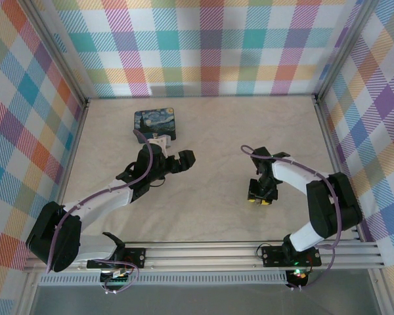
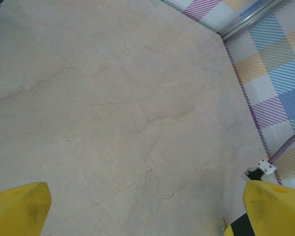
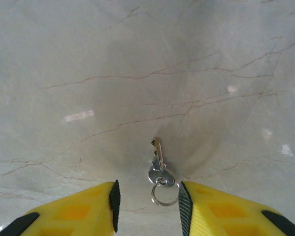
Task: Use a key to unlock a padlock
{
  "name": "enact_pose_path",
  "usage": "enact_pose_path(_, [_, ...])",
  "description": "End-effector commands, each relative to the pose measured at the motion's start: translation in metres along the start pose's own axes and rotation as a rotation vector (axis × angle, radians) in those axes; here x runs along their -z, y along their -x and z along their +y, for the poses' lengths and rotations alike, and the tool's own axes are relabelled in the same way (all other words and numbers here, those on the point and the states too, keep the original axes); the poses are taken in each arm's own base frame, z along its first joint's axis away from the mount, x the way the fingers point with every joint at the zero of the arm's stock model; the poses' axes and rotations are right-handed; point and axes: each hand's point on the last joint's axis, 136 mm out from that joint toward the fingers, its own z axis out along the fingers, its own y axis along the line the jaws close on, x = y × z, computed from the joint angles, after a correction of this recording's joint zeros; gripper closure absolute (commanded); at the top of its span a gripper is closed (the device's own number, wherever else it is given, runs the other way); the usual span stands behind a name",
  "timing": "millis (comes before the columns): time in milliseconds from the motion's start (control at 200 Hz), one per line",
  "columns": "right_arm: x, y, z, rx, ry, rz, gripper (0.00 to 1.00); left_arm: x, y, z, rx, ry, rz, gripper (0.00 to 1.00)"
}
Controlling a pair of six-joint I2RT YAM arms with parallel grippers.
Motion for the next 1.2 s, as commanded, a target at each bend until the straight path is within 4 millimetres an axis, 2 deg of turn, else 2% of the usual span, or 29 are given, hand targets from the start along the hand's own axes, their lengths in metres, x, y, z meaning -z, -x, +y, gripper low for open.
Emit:
enact_pose_path(0, [-0.002, -0.002, 0.0, 0.0, -0.014, 0.012, 0.63, 0.001, 0.007, -0.007, -0.014, 0.0, -0.012, 0.0])
enact_pose_path(345, [-0.009, -0.005, -0.001, -0.004, -0.026, 0.036, 0.64, 0.004, 0.008, -0.007, -0.016, 0.006, -0.017, 0.0])
enact_pose_path(830, [-0.013, -0.009, -0.006, -0.003, -0.049, 0.047, 0.77, 0.005, 0.008, -0.007, -0.02, 0.009, -0.013, 0.0])
enact_pose_path(1195, [-0.006, -0.009, -0.006, 0.005, -0.048, 0.03, 0.88, 0.006, 0.009, -0.008, -0.022, 0.01, -0.014, 0.0])
